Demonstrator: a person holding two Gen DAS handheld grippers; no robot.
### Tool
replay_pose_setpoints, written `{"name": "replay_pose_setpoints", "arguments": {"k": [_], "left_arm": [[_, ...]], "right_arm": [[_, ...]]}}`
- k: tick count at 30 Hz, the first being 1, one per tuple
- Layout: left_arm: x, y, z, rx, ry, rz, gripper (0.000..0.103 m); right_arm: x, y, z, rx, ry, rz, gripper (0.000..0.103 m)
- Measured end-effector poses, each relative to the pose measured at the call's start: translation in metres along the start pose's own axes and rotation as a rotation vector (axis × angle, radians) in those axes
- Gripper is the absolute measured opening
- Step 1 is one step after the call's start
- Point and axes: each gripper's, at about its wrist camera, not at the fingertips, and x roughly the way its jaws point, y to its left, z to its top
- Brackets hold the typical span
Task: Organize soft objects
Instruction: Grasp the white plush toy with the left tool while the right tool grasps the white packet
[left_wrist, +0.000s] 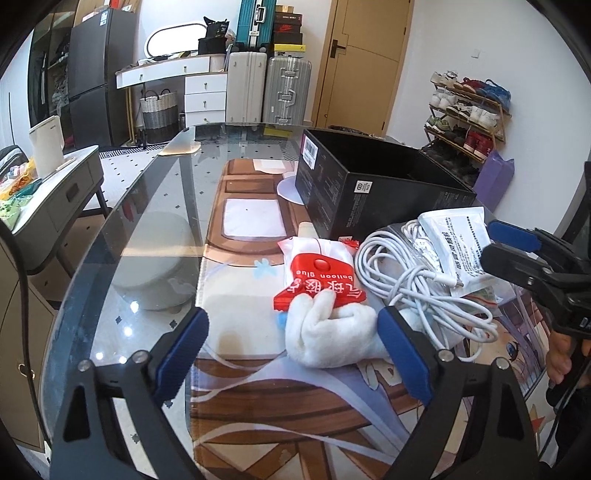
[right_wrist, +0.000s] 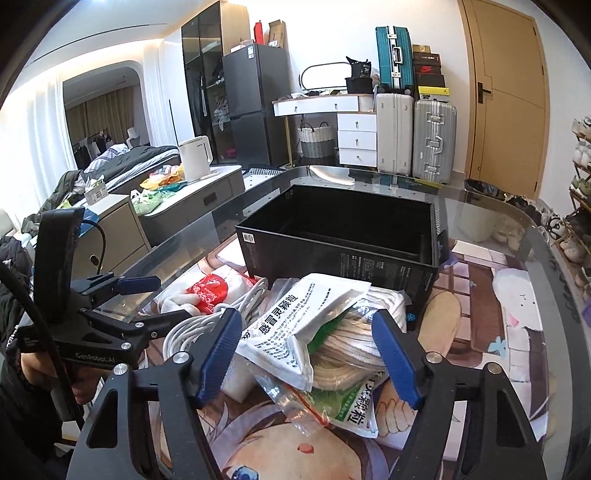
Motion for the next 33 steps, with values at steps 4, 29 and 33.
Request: {"name": "replay_pose_setpoints", "arguments": {"k": [4, 29, 33], "left_arm": [[-0.002, -0.001, 0.0, 0.005, 0.003, -0.022, 0.082], [-0.019, -0.007, 0.0, 0.02, -0.017, -0.076, 0.039], [-0.029, -0.007, 0.003, 0.019, -0.044, -0.063, 0.039]], "right_arm": [[0.006, 0.002, 0.001, -0.015, 0.01, 0.011, 0.069], [0.01, -0.003, -0.008, -0.001, -0.011, 0.005, 0.019], [0.004, -0.004, -0.009, 0.003, -0.025, 0.002, 0.019]]}}
